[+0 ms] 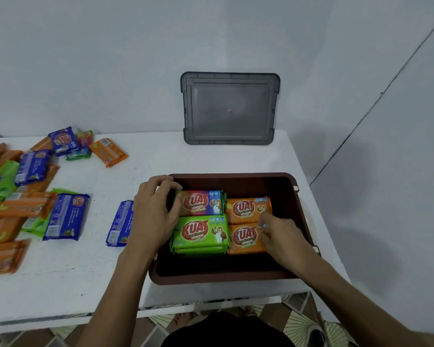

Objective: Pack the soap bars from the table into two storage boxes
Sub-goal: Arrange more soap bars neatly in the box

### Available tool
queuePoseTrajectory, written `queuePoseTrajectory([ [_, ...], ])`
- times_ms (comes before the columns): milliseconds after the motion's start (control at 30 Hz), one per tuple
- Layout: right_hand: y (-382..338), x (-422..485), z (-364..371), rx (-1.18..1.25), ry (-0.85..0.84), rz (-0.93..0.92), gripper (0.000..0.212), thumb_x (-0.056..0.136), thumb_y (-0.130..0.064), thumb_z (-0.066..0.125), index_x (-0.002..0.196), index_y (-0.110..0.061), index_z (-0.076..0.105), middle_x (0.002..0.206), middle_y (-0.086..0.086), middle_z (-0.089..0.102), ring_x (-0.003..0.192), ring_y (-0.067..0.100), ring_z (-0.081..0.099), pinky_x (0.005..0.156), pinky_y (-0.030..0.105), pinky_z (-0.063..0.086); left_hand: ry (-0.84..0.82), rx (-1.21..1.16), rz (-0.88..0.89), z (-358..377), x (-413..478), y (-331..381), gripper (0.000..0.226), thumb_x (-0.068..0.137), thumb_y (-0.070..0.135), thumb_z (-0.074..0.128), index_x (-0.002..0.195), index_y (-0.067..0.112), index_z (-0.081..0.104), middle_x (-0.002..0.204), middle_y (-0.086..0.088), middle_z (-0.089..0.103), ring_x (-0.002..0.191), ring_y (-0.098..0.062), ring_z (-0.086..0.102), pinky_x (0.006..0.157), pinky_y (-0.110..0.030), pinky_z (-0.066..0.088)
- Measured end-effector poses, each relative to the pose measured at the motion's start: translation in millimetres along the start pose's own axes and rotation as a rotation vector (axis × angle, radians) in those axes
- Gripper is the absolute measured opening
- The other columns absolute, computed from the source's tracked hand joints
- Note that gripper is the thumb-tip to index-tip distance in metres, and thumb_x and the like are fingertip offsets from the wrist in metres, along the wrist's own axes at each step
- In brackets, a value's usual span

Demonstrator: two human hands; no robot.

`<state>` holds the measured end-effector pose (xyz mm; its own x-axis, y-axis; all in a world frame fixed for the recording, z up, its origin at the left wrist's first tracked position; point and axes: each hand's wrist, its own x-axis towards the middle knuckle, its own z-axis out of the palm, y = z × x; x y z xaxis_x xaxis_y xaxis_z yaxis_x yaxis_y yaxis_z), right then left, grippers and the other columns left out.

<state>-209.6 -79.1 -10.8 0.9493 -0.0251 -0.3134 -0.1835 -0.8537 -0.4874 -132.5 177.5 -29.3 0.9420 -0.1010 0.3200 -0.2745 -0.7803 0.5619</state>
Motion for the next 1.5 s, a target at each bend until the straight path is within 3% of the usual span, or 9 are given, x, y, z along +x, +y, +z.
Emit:
queuePoseTrajectory([
  [200,-6,3,3,-0.108,0.011,0.011,0.027,0.098,-0.022,0.052,0.122,-0.01,0.049,0.119,0.011,0.062,0.098,0.023,0.065,0.08,0.034,0.056,-0.001,-0.015,-0.004,0,-1,-1,0.026,0.088,0.035,0.05,0.104,0.02,0.063,0.121,0.0,0.057,0.111,-0.014,0.047,0.091,-0.032,0.038],
  [567,-9,8,4,-0.07,-0.043,0.022,0.037,0.092,-0.029,0.062,0.121,-0.01,0.048,0.124,0.012,0.054,0.104,0.023,0.06,0.084,0.03,0.053,0.015,-0.044,0.012,2,-1,-3,0.022,0.088,0.034,0.051,0.103,0.022,0.062,0.121,0.003,0.055,0.112,-0.013,0.045,0.09,-0.033,0.04],
  [733,-18,16,-10,-0.121,-0.097,0.033,0.037,0.092,-0.04,0.059,0.119,-0.016,0.05,0.118,0.005,0.063,0.095,0.018,0.066,0.081,0.032,0.057,-0.022,-0.174,0.056,-9,-5,-4,0.025,0.09,0.04,0.049,0.102,0.024,0.063,0.123,0.007,0.052,0.115,-0.004,0.045,0.09,-0.015,0.034],
  [867,-57,34,-27,-0.221,0.059,-0.012,0.034,0.095,-0.045,0.051,0.118,-0.02,0.05,0.106,0.003,0.067,0.085,0.018,0.063,0.072,0.032,0.052,0.009,-0.229,0.026,-30,-11,-24,0.016,0.092,0.031,0.054,0.1,0.024,0.064,0.119,0.01,0.055,0.113,-0.003,0.051,0.092,-0.01,0.036],
  [1000,-110,61,-33,-0.167,0.132,-0.153,0.034,0.092,-0.05,0.052,0.114,-0.024,0.055,0.097,0.002,0.07,0.091,0.022,0.062,0.079,0.036,0.052,-0.002,-0.166,-0.047,-57,-7,-65,0.011,0.093,0.021,0.059,0.102,0.027,0.063,0.112,0.013,0.058,0.105,0.003,0.052,0.086,-0.003,0.034],
  [1100,-151,82,-25,-0.146,0.121,-0.222,0.034,0.093,-0.053,0.049,0.116,-0.029,0.053,0.096,-0.001,0.069,0.089,0.021,0.062,0.082,0.038,0.051,-0.003,-0.1,-0.113,-79,-2,-99,0.011,0.094,0.025,0.058,0.103,0.028,0.062,0.108,0.014,0.057,0.099,0.001,0.053,0.081,-0.008,0.037],
  [1233,-203,112,-2,-0.114,0.139,-0.321,0.031,0.092,-0.05,0.051,0.114,-0.027,0.055,0.091,0.0,0.067,0.087,0.021,0.061,0.081,0.037,0.05,0.024,0.071,-0.193,-111,3,-155,0.012,0.093,0.026,0.059,0.103,0.025,0.062,0.106,0.006,0.06,0.098,-0.01,0.055,0.081,-0.025,0.042],
  [1400,-263,164,37,-0.142,0.047,-0.369,0.035,0.095,-0.045,0.05,0.121,-0.022,0.055,0.101,0.003,0.066,0.093,0.023,0.062,0.076,0.031,0.047,-0.001,0.241,-0.336,-133,5,-215,0.021,0.095,0.027,0.055,0.111,0.017,0.063,0.116,-0.003,0.058,0.101,-0.022,0.056,0.078,-0.032,0.043],
  [1500,-290,206,67,-0.203,-0.022,-0.389,0.033,0.095,-0.039,0.051,0.12,-0.017,0.055,0.105,0.007,0.064,0.088,0.025,0.06,0.07,0.03,0.046,-0.007,0.313,-0.419,-134,8,-239,0.03,0.098,0.033,0.045,0.119,0.018,0.061,0.126,-0.009,0.053,0.107,-0.028,0.055,0.083,-0.038,0.047],
])
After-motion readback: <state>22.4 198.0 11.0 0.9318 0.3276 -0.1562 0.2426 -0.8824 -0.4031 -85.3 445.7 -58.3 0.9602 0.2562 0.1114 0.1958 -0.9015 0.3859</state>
